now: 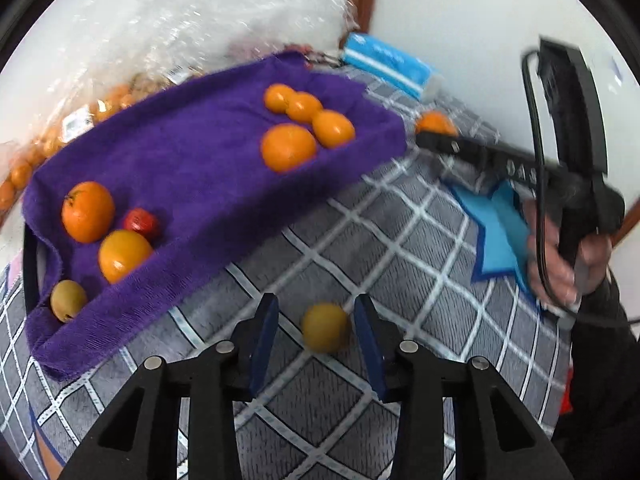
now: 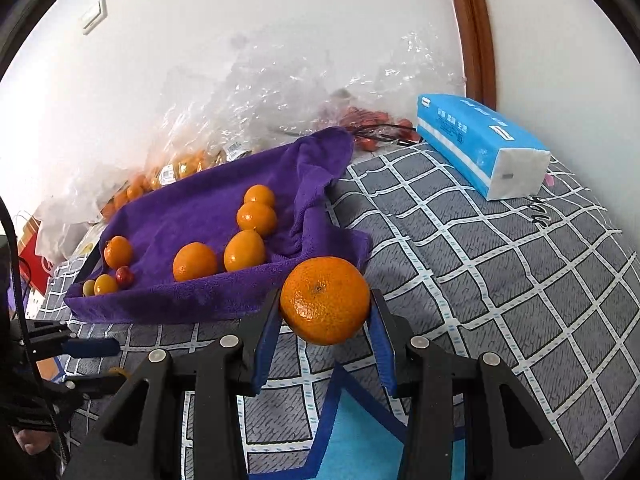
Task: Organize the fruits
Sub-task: 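Close left gripper on the small yellow-green fruit while right gripper holds the orange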
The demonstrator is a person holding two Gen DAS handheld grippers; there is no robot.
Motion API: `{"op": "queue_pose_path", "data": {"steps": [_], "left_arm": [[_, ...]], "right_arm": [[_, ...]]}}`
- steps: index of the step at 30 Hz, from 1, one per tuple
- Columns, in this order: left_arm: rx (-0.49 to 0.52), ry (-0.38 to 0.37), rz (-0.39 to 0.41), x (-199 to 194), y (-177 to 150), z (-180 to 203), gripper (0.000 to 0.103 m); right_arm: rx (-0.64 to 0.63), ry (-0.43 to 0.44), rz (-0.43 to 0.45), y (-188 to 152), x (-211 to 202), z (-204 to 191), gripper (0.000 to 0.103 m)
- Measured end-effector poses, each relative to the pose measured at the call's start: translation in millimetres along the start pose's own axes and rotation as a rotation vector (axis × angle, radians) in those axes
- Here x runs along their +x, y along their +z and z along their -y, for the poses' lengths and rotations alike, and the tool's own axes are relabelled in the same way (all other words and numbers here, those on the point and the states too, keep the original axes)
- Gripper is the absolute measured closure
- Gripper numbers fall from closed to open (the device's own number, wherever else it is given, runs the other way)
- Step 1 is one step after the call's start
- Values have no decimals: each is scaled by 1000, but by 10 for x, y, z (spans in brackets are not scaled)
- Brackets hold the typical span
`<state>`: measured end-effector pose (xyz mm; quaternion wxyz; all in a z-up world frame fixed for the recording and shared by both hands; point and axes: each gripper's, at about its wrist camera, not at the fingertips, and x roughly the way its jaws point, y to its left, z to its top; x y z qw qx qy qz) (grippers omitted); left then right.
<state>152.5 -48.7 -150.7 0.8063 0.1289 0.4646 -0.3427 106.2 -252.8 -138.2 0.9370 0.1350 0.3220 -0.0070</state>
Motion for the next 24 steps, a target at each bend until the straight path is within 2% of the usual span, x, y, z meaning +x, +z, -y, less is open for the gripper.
{"op": "queue_pose_path", "data": {"steps": [2, 3, 5, 9, 19, 24], "left_arm": [[42, 21, -7, 20, -24, 73, 73], [59, 41, -9, 34, -26, 99, 79], [75, 61, 6, 23, -39, 128, 79], [44, 43, 52, -74, -18, 87, 79], [-220, 34, 286, -447, 78, -333, 79], [-332, 21, 373, -584, 71, -522, 79]], "right_arm": [[1, 1, -2, -1, 7, -1, 61], [1, 1, -3, -1, 10, 0, 61], [-1, 2, -3, -2, 9, -6, 61], [6, 3, 1, -4, -1, -4, 61], [-2, 3, 14, -8, -32, -20, 61], [-10, 6, 25, -7, -51, -42, 61]]}}
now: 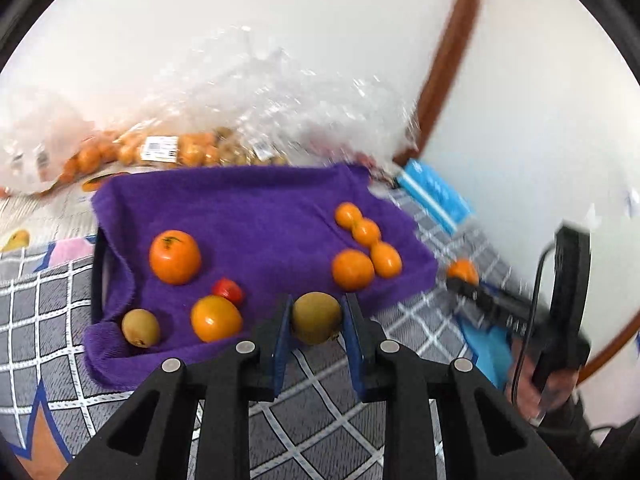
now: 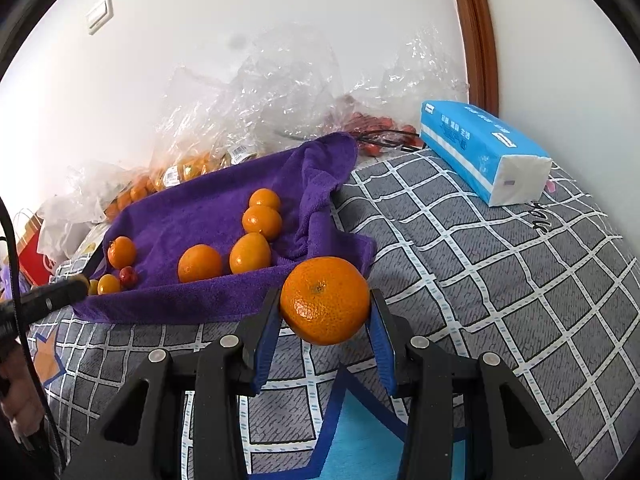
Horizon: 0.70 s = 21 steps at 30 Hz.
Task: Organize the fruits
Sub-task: 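Close left gripper on the small yellow-green fruit while right gripper holds the orange, then carry the orange and the small yellow fruit over the purple towel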
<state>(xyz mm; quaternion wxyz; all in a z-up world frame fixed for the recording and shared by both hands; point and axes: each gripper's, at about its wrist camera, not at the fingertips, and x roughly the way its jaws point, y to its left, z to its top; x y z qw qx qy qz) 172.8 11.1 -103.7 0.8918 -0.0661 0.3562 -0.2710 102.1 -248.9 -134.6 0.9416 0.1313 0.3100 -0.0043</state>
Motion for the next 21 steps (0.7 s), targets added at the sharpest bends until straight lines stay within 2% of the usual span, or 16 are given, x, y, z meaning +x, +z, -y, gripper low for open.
{"op": "queue_pose_path", "data": {"steps": [8, 21], "left_arm": [[-80, 31, 98, -121, 52, -155, 79], [-106, 78, 151, -193, 55, -226, 79]], "right_arm": [[-8, 2, 21, -3, -49, -7, 61], [-13, 19, 60, 17, -127, -58, 61]]}}
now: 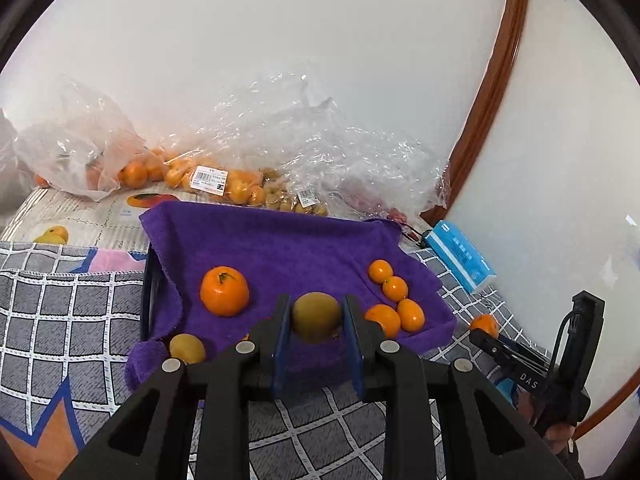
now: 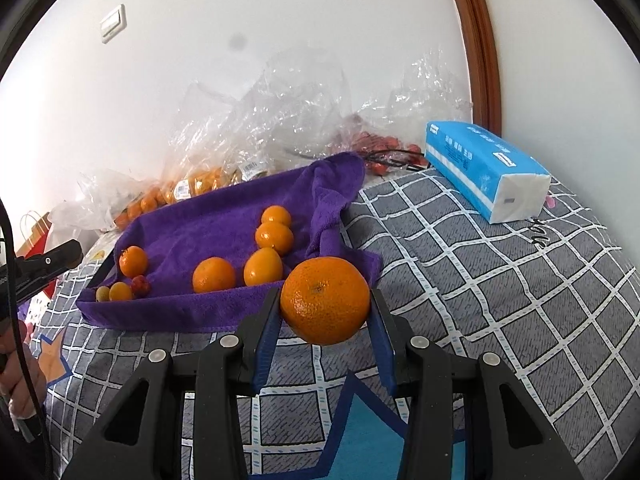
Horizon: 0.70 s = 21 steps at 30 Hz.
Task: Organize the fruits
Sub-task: 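Carry the orange and the small yellow fruit over the purple towel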
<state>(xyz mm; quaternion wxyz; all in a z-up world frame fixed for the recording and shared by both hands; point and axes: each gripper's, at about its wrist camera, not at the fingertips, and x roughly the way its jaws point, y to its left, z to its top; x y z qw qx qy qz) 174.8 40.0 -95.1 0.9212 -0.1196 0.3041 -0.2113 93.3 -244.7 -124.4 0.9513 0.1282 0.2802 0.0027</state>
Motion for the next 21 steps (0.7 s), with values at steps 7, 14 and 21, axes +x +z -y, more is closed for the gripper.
{"op": "queue_pose_path", "data": {"steps": [7, 14, 21], "left_arm": [[-7, -4, 20, -50, 19, -12, 79], [-17, 7, 40, -93, 36, -24, 79], [-18, 63, 46, -89, 55, -40, 79]], "right_arm": [[15, 2, 13, 19, -26, -10, 61], [27, 46, 36, 114, -156, -102, 61], [-18, 56, 49, 310, -222, -281, 61]]}}
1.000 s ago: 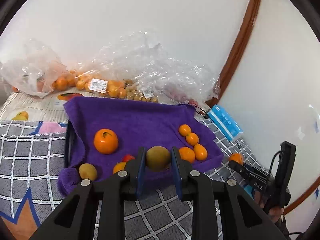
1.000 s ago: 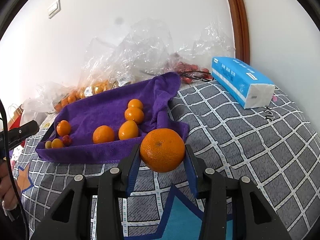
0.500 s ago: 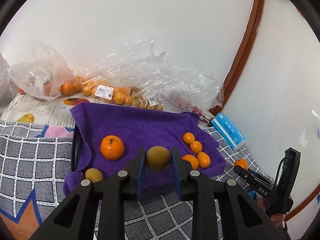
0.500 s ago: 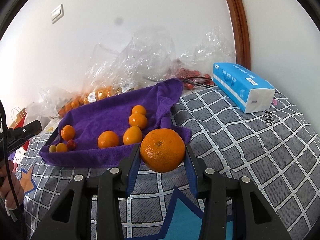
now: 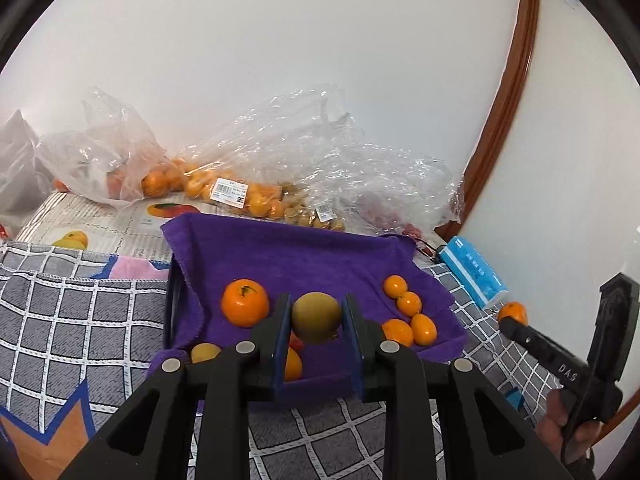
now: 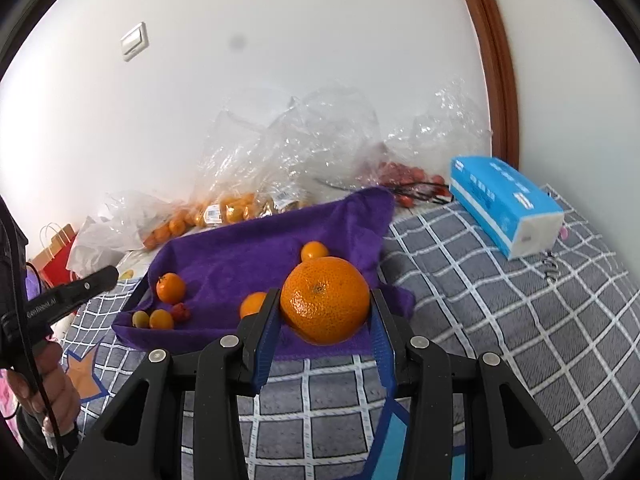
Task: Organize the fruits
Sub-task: 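Carry the orange and the small yellow fruit over the purple towel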
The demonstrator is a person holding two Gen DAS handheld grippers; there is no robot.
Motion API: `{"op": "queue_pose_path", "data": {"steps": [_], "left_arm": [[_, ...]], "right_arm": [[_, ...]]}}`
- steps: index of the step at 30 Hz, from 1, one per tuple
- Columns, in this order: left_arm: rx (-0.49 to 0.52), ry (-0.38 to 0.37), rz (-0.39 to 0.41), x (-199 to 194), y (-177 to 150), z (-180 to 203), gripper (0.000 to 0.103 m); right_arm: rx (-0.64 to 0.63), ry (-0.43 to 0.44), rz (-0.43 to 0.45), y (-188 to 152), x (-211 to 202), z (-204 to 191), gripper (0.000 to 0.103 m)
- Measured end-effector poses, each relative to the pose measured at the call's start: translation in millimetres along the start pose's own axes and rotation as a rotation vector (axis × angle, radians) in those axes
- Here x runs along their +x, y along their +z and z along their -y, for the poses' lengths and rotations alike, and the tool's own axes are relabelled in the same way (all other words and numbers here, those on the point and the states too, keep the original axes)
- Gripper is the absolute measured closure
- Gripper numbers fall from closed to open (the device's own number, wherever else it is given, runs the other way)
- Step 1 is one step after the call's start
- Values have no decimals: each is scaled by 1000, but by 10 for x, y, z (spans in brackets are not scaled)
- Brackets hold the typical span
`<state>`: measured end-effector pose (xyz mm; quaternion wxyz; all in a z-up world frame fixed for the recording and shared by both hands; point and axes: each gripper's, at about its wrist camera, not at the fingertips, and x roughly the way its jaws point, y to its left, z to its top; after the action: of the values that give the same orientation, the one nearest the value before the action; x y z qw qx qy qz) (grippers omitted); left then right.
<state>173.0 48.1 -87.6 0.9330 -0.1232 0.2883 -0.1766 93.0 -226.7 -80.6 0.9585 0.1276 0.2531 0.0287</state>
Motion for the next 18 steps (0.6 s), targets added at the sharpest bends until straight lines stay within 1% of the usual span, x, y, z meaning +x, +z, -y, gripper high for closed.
{"op": "queue_pose_path", "data": {"steps": [6, 9, 18], "left_arm": [[2, 22, 8, -1, 7, -6, 79], [5, 45, 14, 4, 12, -19, 79], [-80, 66, 32, -9, 73, -238, 79]], "right_arm": [[-40, 2, 8, 108, -17, -115, 61], [-64, -3, 13, 148, -21, -163, 61], [-89, -1, 36, 294, 33, -215, 61]]}}
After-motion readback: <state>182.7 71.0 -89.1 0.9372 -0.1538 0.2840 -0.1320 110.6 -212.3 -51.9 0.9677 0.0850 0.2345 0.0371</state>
